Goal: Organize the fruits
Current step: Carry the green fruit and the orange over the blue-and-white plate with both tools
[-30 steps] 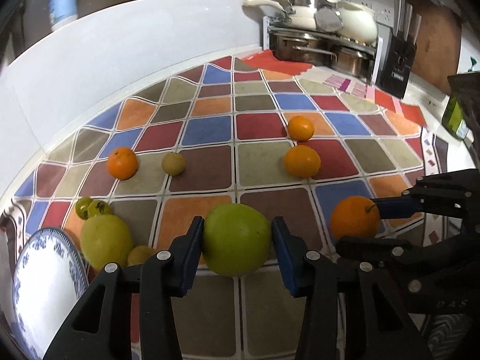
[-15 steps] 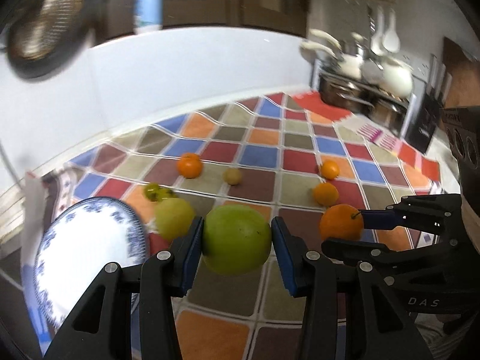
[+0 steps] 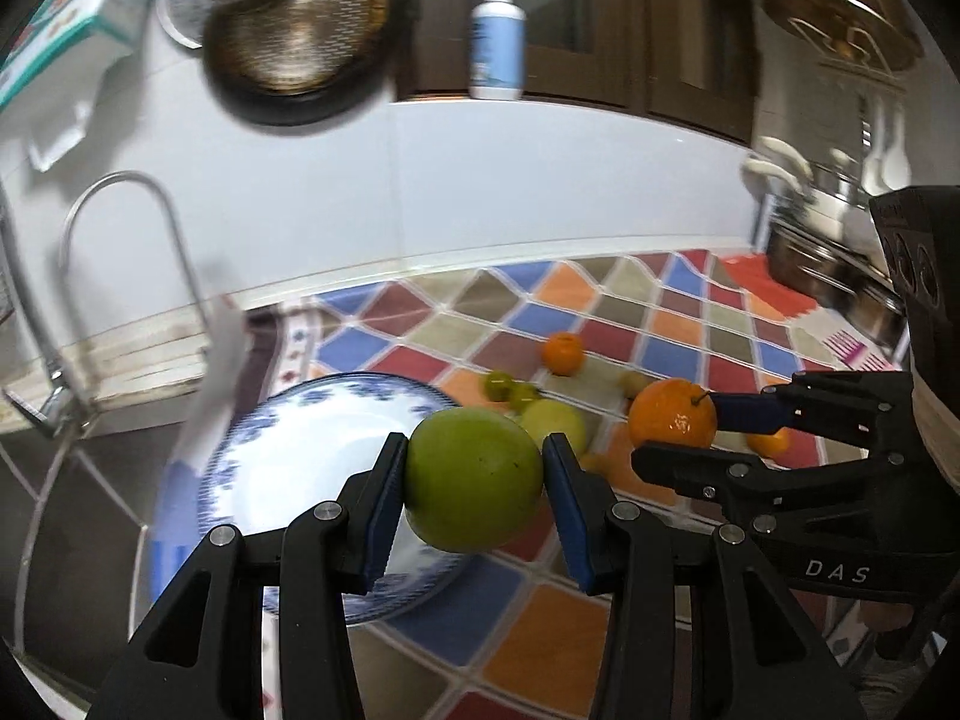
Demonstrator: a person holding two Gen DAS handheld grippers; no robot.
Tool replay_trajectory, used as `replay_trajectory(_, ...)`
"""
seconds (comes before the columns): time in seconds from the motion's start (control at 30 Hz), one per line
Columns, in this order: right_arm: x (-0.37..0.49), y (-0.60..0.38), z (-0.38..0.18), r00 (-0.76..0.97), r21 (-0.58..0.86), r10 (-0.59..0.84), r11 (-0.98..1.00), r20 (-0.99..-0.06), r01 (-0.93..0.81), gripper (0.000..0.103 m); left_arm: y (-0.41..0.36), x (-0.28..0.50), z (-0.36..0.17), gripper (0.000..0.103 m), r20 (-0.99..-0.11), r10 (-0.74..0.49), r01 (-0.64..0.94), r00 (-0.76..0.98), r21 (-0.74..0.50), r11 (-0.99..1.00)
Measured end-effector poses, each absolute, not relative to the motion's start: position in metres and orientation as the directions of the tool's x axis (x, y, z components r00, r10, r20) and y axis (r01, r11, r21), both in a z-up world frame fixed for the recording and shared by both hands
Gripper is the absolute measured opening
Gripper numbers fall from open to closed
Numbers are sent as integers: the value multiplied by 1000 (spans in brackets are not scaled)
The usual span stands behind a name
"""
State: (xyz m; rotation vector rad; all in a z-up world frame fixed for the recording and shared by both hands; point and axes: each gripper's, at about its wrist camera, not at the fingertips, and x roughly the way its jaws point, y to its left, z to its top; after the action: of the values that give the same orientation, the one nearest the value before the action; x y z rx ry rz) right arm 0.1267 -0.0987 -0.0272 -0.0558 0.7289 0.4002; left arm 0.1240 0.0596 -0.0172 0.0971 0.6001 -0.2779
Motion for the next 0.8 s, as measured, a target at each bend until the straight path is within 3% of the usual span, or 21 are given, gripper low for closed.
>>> replay_trajectory(0.3, 173, -45, -28, 630, 76, 407, 872, -661, -484, 42, 105, 146, -23, 45, -572, -125, 171, 811, 27, 985)
replay_trajectory(0.8, 259, 22, -67, 516, 65, 385, 843, -766, -534, 42, 153, 218, -64, 45, -660, -68, 100, 748, 11, 995)
